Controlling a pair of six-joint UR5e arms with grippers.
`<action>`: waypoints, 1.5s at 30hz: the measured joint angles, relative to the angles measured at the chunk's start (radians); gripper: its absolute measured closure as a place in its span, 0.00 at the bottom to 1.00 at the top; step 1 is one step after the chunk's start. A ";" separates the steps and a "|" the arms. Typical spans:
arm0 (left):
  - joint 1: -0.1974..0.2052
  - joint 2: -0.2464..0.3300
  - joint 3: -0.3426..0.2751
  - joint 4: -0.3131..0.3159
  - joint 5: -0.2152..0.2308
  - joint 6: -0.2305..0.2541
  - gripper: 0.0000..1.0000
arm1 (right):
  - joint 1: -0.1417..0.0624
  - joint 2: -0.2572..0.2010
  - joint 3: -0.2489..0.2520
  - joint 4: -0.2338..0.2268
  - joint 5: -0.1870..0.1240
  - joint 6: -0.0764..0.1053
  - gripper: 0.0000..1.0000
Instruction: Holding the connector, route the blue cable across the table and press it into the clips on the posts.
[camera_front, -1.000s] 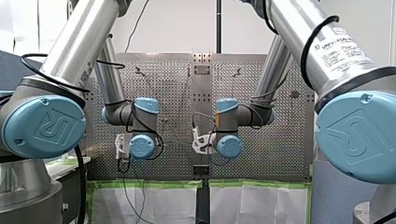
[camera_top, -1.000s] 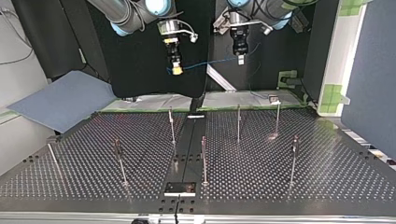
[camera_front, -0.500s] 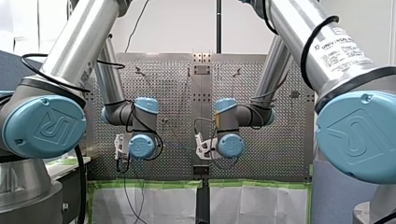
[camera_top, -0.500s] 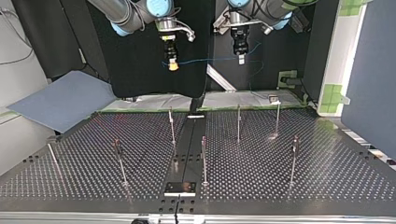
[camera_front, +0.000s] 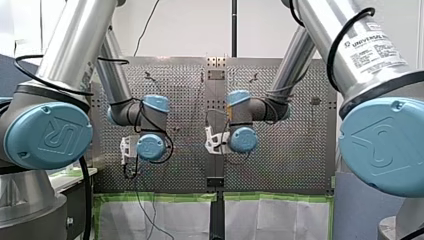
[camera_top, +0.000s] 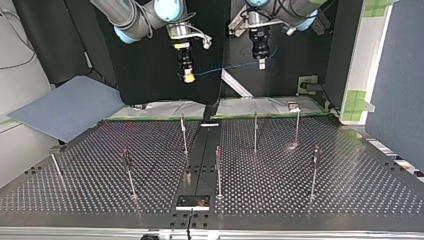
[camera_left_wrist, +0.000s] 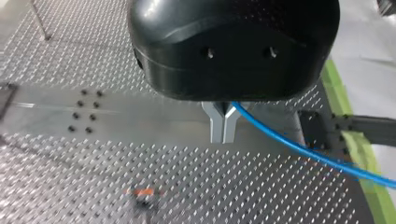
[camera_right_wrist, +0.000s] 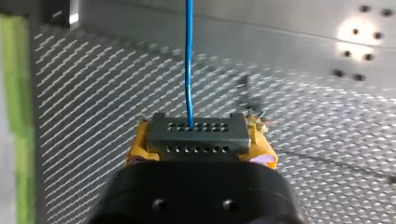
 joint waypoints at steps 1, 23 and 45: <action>0.002 0.008 0.002 -0.008 -0.008 -0.005 1.00 | -0.001 -0.007 -0.006 0.005 -0.007 0.008 1.00; 0.060 0.206 0.114 -0.207 -0.170 -0.037 1.00 | 0.008 -0.173 -0.185 0.174 -0.194 0.156 1.00; 0.106 0.387 0.193 -0.379 -0.151 -0.088 1.00 | 0.072 -0.122 -0.315 0.259 -0.250 0.183 1.00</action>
